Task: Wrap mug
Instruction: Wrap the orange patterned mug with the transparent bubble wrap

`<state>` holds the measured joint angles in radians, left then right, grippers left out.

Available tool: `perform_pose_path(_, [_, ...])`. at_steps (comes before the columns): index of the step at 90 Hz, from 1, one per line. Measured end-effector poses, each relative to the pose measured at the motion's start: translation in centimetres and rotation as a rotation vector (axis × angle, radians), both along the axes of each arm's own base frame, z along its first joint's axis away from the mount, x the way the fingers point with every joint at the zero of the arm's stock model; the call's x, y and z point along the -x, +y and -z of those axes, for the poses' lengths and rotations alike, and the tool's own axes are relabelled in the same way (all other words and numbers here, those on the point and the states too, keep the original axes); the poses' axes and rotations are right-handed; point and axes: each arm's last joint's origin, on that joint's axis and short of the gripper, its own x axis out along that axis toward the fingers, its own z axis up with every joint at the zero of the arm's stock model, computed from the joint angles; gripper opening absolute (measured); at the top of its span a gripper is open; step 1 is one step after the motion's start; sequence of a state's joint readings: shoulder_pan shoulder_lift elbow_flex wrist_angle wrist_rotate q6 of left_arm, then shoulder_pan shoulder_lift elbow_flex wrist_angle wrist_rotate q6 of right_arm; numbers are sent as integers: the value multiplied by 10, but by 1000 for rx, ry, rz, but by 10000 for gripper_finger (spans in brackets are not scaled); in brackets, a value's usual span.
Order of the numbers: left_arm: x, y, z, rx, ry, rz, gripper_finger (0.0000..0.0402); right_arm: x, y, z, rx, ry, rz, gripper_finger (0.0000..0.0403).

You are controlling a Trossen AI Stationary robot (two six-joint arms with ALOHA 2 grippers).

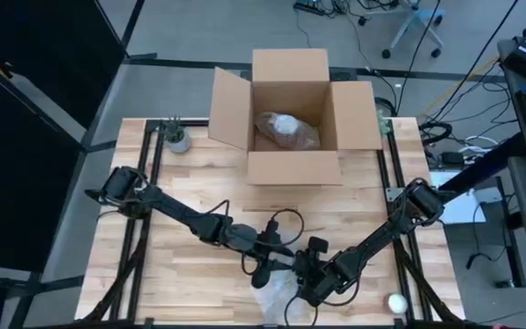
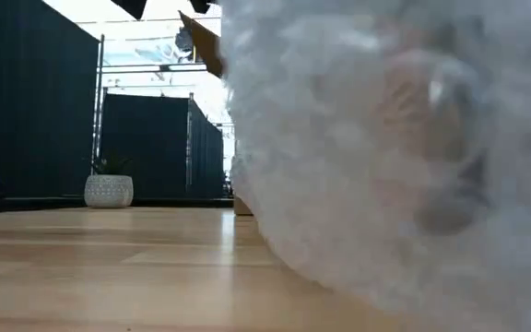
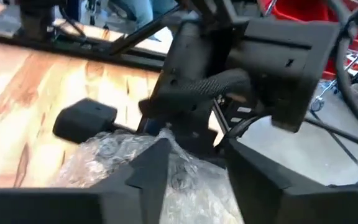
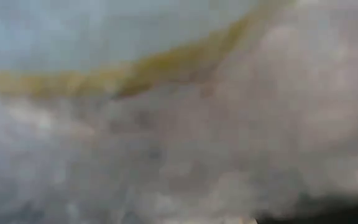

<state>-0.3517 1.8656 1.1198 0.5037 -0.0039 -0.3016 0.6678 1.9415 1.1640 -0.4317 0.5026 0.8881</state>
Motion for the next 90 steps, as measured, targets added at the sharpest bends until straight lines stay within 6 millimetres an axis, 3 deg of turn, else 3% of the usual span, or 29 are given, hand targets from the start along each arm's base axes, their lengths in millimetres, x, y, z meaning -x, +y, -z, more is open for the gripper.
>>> perform_pose_path(20, [-5,11,-7,-75,-108,-9,237,0,0,0,3,-2,-8,187])
perform_pose_path(39, [-1,19,-22,-134,-119,-14,253,0,0,0,2,-2,-8,187])
perform_pose_path(56, [45,34,-65,-118,122,-75,254,0,1,0,3,0,-10,187])
perform_pose_path(65, [80,39,-74,-111,341,-154,254,0,1,0,5,1,-14,187])
perform_pose_path(75, [113,39,-66,-101,574,-312,254,0,1,0,6,2,-17,187])
perform_pose_path(90, [137,29,-29,-89,717,-443,254,0,1,0,6,2,-17,187])
